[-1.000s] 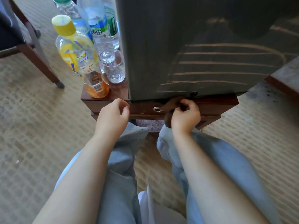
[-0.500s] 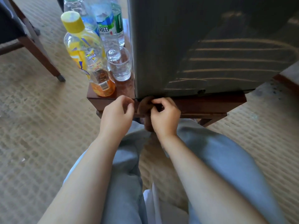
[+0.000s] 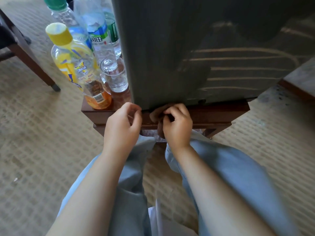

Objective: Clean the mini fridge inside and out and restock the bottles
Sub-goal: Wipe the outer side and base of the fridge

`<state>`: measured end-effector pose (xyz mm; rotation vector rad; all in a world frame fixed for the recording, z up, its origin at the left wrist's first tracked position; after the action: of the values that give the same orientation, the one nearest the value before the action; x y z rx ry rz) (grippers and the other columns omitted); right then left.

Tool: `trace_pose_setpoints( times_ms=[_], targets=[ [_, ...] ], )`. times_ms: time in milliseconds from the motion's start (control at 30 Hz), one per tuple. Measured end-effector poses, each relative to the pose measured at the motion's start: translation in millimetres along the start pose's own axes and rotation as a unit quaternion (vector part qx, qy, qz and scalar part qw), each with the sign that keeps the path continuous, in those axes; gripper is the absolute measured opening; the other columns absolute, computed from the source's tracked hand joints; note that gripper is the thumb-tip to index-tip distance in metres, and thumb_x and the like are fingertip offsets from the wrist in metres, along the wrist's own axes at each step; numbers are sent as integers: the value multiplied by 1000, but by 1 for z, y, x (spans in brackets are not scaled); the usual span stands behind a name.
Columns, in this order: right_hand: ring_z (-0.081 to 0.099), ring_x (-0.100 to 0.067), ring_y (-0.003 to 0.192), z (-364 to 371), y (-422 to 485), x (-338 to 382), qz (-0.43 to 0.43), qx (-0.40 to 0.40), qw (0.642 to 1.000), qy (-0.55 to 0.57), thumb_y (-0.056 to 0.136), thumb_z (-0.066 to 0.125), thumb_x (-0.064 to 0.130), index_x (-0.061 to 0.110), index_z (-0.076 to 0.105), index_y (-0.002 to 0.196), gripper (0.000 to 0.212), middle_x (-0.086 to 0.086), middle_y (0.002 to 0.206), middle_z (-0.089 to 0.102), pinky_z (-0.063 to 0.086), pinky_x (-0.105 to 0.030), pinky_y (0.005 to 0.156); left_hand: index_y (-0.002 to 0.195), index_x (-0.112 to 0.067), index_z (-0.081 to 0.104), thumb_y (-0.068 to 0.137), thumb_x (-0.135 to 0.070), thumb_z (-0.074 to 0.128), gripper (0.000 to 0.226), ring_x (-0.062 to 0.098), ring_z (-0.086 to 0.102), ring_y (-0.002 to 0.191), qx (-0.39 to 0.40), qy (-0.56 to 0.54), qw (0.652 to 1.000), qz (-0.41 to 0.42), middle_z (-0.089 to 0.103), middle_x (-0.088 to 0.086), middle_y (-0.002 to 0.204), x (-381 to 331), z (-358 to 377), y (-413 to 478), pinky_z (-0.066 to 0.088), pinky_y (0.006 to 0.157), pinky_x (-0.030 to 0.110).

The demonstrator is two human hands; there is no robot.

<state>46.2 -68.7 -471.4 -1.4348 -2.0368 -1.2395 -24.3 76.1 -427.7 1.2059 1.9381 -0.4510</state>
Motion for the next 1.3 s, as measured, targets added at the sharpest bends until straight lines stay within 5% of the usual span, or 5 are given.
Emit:
trace_pose_setpoints(
  times_ms=[367,567,667,1033,1300],
  targets=[
    [62,-26,87,-84,62,65,-131,-215,967,41,73,64,-13,-1,70,80,15,-15,90,63,50,-33,84,97,-17,63,89,-16,56,11,19,61,78,-2,8,998,59,66,-3,87,-16,16,-4,52,70,37],
    [61,-30,82,-17,13,-3,17,20,1000,6,65,57,-10,7,63,72,19,-5,84,58,48,-33,72,98,-17,62,88,-15,58,11,6,55,72,-10,7,998,54,64,-6,89,-15,14,-4,48,69,29],
    [61,-29,82,-14,8,-7,56,33,998,6,65,55,-8,9,64,72,20,-4,84,59,49,-36,72,100,-16,61,88,-15,57,13,8,56,76,-11,14,998,60,61,-9,92,-16,13,-11,50,71,30],
    [54,-7,96,-168,116,119,-186,-244,952,22,79,63,-4,1,69,91,15,-8,98,59,41,-14,89,106,-16,60,89,-13,58,17,11,59,81,-15,2,998,56,58,-11,95,-11,5,-17,53,74,33],
    [61,-24,79,-61,47,21,-51,19,998,-31,68,67,-5,11,70,75,17,-4,82,60,43,-23,72,105,-14,60,88,-12,60,17,10,57,83,-13,5,997,71,55,-12,95,-16,9,-15,50,73,26]
  ],
)
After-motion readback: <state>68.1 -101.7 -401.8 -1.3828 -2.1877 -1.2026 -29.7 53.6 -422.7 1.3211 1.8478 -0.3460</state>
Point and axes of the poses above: each hand's wrist, its own y-axis towards the middle knuckle, its own z-axis out of the palm, x = y × z, the point moved 4 cm from there along y, towards the middle knuckle
